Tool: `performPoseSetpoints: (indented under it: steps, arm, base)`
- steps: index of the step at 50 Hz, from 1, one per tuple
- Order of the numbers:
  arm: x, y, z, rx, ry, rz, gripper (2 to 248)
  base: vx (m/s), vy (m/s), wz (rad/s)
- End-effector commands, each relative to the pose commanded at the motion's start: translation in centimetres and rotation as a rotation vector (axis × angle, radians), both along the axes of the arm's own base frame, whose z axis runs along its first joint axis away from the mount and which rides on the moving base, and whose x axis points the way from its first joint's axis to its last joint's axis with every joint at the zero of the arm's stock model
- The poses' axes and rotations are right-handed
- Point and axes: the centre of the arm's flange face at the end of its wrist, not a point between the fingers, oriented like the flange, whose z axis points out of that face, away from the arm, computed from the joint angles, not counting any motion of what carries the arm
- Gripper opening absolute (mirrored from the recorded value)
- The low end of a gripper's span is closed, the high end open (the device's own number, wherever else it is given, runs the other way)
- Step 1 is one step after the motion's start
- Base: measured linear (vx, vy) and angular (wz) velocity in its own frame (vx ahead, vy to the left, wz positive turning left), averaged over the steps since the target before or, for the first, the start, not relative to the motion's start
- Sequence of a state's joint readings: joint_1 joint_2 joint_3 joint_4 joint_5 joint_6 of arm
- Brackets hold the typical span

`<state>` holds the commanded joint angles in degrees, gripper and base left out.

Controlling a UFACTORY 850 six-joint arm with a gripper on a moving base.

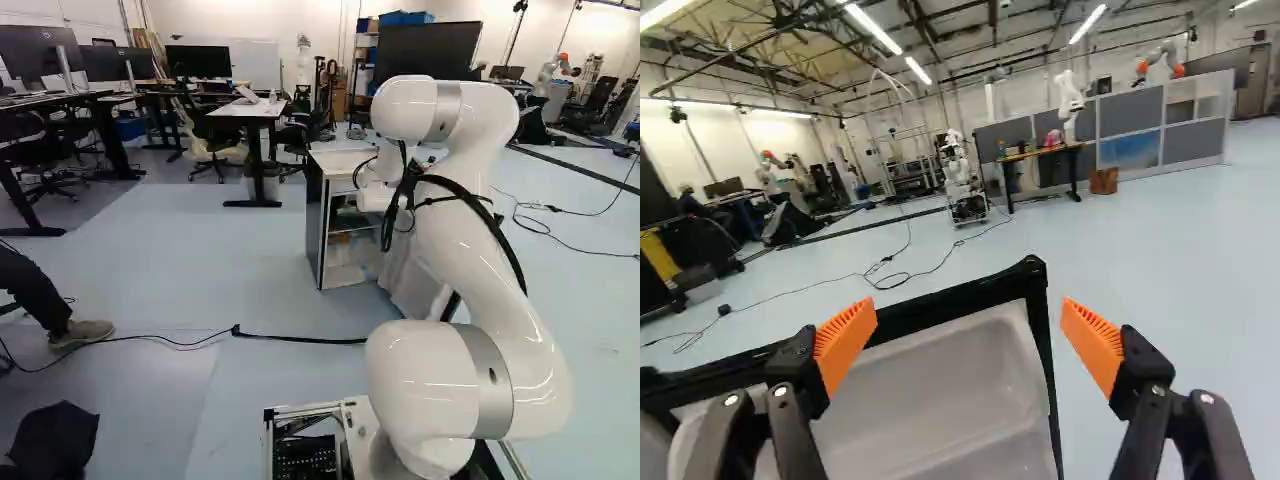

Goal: Open the fridge door

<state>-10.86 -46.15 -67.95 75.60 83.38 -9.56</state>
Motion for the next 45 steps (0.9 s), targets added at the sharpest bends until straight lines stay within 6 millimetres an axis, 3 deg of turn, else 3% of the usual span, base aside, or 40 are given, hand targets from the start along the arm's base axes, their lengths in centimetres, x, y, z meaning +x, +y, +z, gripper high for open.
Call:
performPoseSetpoints:
  steps: [45]
  arm:
    - [-6.2,8.4,0.2,0.104,0.216,0.530,247]
  base:
    - [0.000,0.000,0.000]
